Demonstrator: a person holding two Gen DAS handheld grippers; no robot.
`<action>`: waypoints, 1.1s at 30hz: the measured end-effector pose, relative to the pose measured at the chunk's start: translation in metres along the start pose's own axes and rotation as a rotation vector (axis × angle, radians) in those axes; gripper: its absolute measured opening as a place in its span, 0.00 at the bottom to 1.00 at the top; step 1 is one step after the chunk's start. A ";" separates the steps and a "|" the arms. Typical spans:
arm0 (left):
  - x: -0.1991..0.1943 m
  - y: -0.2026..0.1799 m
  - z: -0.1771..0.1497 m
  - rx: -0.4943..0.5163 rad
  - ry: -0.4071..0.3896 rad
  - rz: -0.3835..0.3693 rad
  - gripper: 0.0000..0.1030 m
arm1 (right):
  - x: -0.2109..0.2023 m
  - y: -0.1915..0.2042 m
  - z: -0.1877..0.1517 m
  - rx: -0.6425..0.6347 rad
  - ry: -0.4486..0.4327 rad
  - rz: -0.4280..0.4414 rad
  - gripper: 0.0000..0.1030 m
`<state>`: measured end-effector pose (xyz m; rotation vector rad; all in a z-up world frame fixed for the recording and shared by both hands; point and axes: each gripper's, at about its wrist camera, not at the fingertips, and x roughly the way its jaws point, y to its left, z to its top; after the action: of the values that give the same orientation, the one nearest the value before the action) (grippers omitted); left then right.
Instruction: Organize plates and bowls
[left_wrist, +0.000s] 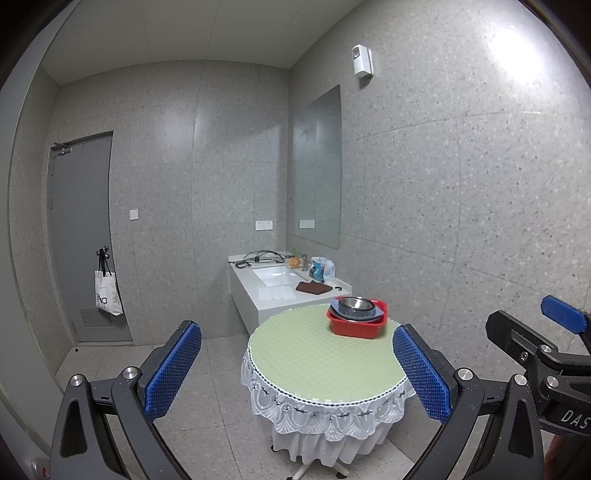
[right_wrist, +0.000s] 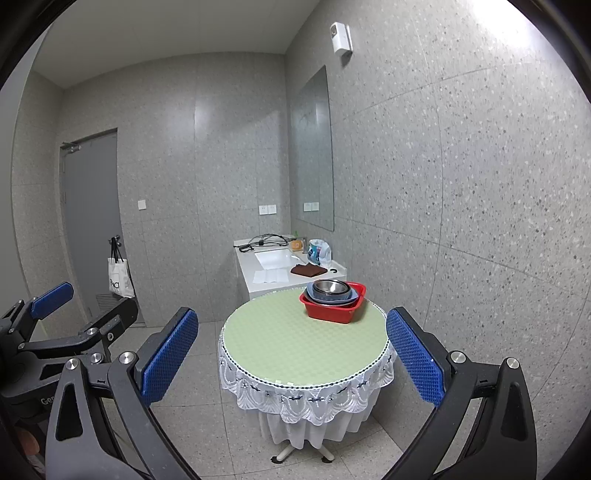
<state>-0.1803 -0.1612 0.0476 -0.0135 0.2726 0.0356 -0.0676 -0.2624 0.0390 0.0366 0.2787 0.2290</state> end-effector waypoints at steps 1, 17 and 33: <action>0.001 -0.001 -0.001 -0.002 -0.002 0.000 0.99 | 0.000 0.000 0.000 0.001 0.000 0.000 1.00; 0.007 -0.020 -0.012 0.006 -0.019 0.011 0.99 | 0.005 -0.007 0.000 0.006 0.003 0.004 1.00; 0.012 -0.026 -0.012 0.009 -0.019 0.018 0.99 | 0.007 -0.013 0.000 0.010 0.007 0.008 1.00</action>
<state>-0.1712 -0.1868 0.0326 -0.0014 0.2539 0.0519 -0.0582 -0.2736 0.0360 0.0464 0.2864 0.2357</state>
